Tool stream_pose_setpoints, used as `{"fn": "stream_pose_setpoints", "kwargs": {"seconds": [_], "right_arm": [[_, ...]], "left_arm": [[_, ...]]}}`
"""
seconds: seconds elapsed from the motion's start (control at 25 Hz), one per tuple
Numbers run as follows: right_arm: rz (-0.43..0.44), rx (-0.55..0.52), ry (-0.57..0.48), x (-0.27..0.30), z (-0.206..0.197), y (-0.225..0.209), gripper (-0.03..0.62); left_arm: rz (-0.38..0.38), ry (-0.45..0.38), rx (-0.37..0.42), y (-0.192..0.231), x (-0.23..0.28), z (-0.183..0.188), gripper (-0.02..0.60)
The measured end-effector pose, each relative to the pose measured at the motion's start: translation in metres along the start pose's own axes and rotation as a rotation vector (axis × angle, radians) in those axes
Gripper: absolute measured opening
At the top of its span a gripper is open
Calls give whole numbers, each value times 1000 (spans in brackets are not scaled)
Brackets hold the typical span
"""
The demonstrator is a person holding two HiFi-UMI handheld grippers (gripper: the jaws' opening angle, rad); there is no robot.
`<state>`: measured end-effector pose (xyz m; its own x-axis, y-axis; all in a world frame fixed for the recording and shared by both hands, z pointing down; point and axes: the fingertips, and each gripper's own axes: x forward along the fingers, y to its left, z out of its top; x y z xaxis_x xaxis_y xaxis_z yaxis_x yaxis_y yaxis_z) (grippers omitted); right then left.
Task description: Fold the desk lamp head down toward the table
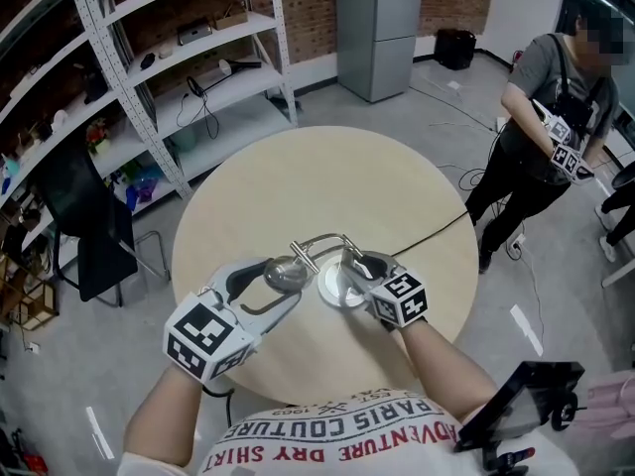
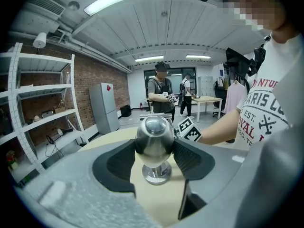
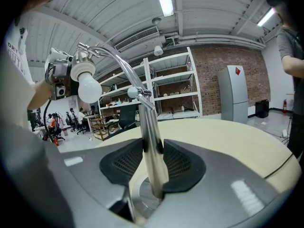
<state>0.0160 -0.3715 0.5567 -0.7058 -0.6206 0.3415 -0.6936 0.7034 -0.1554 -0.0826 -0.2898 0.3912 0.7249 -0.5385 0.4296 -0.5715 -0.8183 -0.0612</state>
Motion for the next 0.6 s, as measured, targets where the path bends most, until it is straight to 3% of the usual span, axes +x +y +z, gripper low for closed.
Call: {"fn": "stream_pose_setpoints", "kwargs": {"seconds": [0.6], "right_arm": [[-7,-1,-4,-1,-1,-3,135]], "left_arm": [[-5,29,-22,-3,2,-35,256]]}}
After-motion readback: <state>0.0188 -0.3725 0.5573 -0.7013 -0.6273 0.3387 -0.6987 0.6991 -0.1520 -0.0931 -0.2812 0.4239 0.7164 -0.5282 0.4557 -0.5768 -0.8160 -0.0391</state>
